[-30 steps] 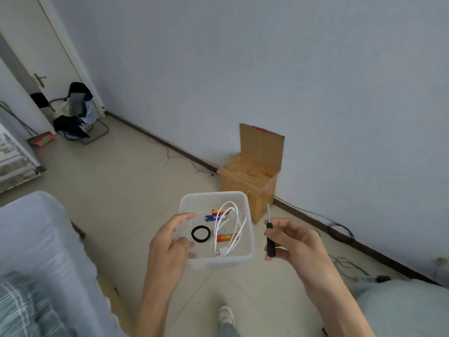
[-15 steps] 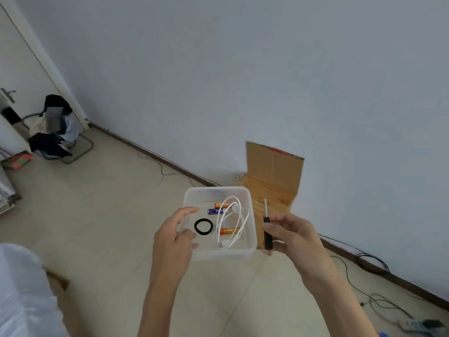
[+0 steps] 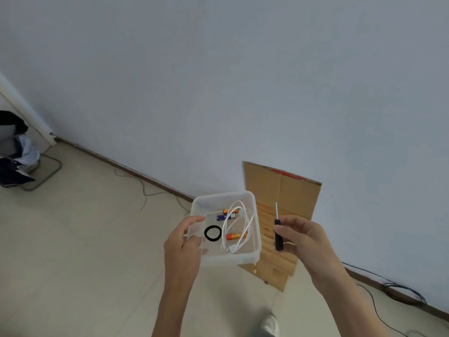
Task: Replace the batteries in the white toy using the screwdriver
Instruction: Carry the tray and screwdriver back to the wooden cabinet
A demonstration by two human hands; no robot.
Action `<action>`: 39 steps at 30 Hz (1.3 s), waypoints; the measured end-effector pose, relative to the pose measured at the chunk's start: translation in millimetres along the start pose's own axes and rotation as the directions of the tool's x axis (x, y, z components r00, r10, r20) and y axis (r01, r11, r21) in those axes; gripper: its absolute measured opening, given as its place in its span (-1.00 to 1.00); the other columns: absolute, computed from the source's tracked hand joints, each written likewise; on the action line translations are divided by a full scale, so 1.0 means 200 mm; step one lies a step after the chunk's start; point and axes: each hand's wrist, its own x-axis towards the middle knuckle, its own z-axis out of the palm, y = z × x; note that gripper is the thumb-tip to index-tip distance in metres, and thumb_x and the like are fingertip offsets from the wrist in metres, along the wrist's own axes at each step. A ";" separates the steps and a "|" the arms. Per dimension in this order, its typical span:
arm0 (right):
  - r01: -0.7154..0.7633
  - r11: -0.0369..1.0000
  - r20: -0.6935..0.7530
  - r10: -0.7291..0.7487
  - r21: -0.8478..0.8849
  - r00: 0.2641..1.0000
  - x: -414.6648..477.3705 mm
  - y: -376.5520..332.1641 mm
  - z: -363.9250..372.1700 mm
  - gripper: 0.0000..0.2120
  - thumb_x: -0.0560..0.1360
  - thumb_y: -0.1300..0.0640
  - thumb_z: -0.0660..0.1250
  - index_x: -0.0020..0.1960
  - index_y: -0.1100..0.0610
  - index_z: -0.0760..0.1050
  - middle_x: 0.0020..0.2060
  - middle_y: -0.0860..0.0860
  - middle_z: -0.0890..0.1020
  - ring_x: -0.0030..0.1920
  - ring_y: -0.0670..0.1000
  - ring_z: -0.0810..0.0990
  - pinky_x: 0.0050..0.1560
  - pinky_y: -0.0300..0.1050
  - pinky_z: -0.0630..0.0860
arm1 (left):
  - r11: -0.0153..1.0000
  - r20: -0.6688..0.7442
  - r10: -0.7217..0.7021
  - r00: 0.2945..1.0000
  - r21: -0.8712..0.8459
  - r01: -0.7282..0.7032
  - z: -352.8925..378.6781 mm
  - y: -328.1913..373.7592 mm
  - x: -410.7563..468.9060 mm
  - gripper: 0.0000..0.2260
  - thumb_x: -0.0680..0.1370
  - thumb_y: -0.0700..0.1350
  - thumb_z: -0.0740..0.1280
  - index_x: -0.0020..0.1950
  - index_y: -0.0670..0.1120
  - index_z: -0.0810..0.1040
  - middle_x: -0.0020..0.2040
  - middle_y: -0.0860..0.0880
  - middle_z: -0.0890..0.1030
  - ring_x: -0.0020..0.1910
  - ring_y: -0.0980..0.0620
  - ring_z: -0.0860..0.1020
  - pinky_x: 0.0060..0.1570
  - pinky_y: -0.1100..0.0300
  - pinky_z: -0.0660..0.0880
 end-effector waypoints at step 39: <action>-0.238 0.272 -0.304 -0.234 -0.932 0.923 2.38 2.25 -0.53 -0.83 0.60 0.27 0.41 0.14 0.09 0.67 -0.13 -0.02 0.60 -0.32 0.13 0.59 -0.39 -0.10 0.42 | 0.960 0.533 0.011 0.846 0.231 -0.158 1.70 -2.30 2.01 -0.46 0.62 -0.47 0.21 0.43 0.04 0.63 0.37 0.22 0.62 0.43 0.25 0.51 0.53 -0.01 0.45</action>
